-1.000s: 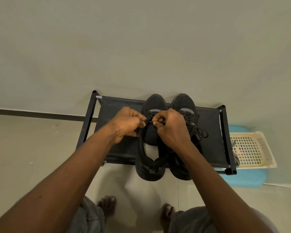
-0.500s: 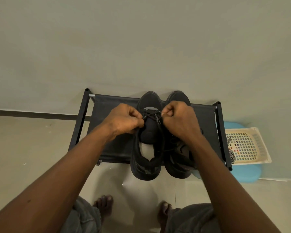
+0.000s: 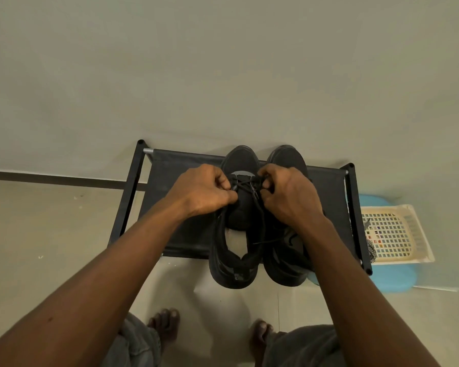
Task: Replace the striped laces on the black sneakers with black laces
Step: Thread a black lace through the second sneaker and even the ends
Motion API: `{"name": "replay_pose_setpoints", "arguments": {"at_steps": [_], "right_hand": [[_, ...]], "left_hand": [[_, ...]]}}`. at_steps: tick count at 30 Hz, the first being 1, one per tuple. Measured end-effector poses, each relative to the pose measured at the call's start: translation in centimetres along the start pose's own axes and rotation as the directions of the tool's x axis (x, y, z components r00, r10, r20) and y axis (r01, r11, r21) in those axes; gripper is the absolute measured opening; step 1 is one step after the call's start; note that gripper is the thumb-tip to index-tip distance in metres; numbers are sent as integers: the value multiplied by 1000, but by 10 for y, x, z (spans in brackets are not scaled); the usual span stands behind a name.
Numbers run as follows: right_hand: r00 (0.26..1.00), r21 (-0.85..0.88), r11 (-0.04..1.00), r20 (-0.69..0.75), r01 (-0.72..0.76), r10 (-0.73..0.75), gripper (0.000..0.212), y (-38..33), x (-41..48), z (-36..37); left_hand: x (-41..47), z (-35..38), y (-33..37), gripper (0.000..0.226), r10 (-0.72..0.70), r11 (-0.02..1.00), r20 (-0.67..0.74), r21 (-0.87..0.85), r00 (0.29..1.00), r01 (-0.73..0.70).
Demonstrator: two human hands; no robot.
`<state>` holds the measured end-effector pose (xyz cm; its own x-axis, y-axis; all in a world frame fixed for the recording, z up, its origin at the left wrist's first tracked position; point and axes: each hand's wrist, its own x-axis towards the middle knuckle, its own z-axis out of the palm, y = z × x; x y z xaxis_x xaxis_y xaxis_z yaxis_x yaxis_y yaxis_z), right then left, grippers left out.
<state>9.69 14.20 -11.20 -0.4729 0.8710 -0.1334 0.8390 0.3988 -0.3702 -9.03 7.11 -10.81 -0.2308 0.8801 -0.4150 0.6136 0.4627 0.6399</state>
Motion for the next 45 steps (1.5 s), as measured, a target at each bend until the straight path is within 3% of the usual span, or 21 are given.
{"name": "replay_pose_setpoints", "arguments": {"at_steps": [4, 8, 10, 14, 17, 26, 31, 34, 40, 42, 45], "right_hand": [[991, 20, 1000, 136, 1, -3, 49, -1, 0, -6], [993, 2, 1000, 119, 15, -15, 23, 8, 2, -10], [995, 95, 995, 100, -30, 21, 10, 9, 4, -10], [991, 305, 944, 76, -125, 107, 30, 4, 7, -8], [980, 358, 912, 61, -199, 190, 8, 0, 9, -5], [934, 353, 866, 181, -354, 308, 22, -9, 17, -4], [923, 479, 789, 182, -385, 339, 15, -12, 16, -12], [931, 566, 749, 108, -345, 348, 21, -8, 16, -24], [920, 652, 752, -232, -92, 314, 15, -15, 4, -76], [927, 695, 719, -257, -20, 273, 12, -19, -1, -89], [965, 750, 660, -205, 47, 163, 13, -28, -7, -107]], "left_hand": [[1, 0, 0, 17, 18, 1000, 5, 21, 1000, -18], [2, 0, 0, 17, 24, 998, 9, 51, 1000, -24], [2, 0, 1, 18, 25, 998, 7, 65, 1000, -25], [2, -1, 1, 19, 22, 997, 3, 77, 1000, -22], [0, 0, 2, 19, 25, 997, 1, 78, 1000, -25], [-4, 3, 6, 19, 38, 994, -17, 101, 999, -36], [-3, 1, 8, 21, 38, 993, -4, 112, 999, -37], [-2, 2, 7, 22, 35, 994, 11, 106, 999, -36], [1, 2, 5, 24, 28, 991, -3, 129, 1000, -27], [0, 3, 6, 25, 29, 992, -24, 122, 999, -26], [-4, 4, 11, 25, 136, 987, -192, 107, 972, -117]]}}
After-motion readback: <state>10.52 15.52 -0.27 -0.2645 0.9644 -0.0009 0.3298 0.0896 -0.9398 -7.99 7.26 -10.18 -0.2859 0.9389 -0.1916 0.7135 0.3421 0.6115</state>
